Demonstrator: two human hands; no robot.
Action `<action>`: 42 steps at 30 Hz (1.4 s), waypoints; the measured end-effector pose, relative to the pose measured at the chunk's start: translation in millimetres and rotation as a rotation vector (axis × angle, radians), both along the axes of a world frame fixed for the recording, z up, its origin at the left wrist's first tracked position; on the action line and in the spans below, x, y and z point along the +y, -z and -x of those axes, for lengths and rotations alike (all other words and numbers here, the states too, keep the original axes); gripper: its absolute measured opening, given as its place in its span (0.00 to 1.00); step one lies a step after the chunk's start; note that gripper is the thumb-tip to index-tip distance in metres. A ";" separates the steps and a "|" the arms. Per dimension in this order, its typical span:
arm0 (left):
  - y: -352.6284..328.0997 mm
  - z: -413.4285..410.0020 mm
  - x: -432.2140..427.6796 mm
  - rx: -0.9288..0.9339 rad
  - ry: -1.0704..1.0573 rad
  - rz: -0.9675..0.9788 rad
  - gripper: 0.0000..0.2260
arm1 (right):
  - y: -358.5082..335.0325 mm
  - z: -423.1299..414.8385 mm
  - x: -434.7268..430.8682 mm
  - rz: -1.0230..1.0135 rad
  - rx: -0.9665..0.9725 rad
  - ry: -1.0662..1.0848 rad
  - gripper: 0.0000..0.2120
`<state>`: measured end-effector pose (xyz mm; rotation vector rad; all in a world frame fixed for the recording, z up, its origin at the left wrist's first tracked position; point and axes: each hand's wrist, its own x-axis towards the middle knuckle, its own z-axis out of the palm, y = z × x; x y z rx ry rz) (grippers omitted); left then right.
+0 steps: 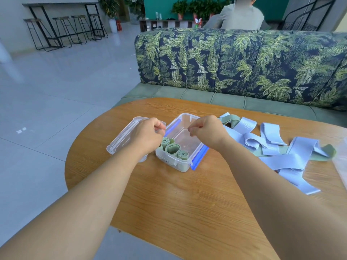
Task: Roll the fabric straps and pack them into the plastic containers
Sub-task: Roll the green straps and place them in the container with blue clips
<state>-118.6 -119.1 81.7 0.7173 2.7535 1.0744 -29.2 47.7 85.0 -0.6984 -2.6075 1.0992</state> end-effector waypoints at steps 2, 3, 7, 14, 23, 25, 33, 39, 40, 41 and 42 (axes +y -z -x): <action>-3.7 -11.5 1.9 0.011 0.009 -0.003 0.06 | -5.3 -17.3 -1.3 0.042 0.053 0.040 0.09; -4.4 -19.2 4.2 0.013 0.016 -0.003 0.05 | -6.4 -27.1 -1.6 0.058 0.075 0.053 0.09; -2.8 -59.3 23.4 0.020 0.094 0.015 0.05 | -1.1 -70.4 6.7 0.079 0.068 0.081 0.09; 23.4 -119.5 77.8 -0.096 0.366 0.124 0.12 | 18.3 -153.8 51.5 0.065 0.007 0.239 0.09; 61.8 -140.8 122.7 -0.153 0.544 0.657 0.51 | 52.5 -204.9 109.0 0.133 -0.046 0.385 0.07; 61.9 -136.9 127.6 -0.146 0.560 0.708 0.53 | 55.6 -200.4 117.8 0.130 -0.040 0.383 0.07; 55.6 -130.5 142.3 -0.032 0.597 0.828 0.55 | 59.5 -150.4 126.2 0.028 0.013 0.339 0.09; 59.1 -127.9 141.2 -0.018 0.620 0.816 0.55 | 40.0 -75.3 136.6 -0.495 -0.084 0.070 0.15; 60.5 -126.9 141.4 -0.012 0.622 0.818 0.55 | 37.3 -61.5 138.3 -0.599 -0.129 0.026 0.16; 61.9 -125.8 141.4 -0.009 0.624 0.819 0.55 | 36.6 -48.6 139.6 -0.672 -0.179 -0.005 0.17; 63.2 -125.1 141.1 -0.005 0.626 0.821 0.56 | 37.7 -36.8 140.7 -0.718 -0.230 -0.029 0.17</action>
